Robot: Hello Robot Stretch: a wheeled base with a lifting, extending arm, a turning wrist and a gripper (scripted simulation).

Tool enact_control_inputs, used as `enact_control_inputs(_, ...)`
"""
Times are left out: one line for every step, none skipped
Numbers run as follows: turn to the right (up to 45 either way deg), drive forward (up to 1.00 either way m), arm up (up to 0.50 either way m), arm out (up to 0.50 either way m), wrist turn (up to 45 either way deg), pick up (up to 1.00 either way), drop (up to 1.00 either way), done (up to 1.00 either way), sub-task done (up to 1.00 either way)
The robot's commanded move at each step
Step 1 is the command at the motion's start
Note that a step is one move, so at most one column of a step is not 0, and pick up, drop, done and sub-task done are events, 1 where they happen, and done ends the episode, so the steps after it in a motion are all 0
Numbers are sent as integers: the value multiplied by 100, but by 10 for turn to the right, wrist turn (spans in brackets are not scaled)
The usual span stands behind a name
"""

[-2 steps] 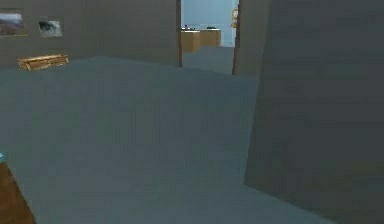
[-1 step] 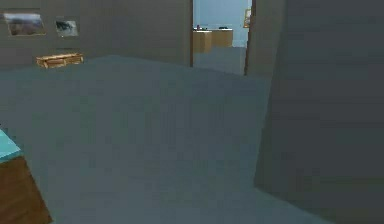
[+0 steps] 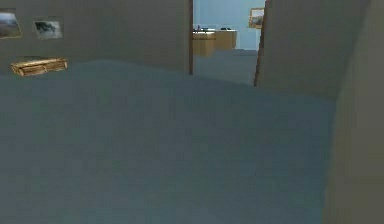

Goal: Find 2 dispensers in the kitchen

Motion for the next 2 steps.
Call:
enact_control_inputs(-30,0,0,0,0,0,0,0,0)
enact_control_inputs(0,65,0,0,0,0,0,0,0)
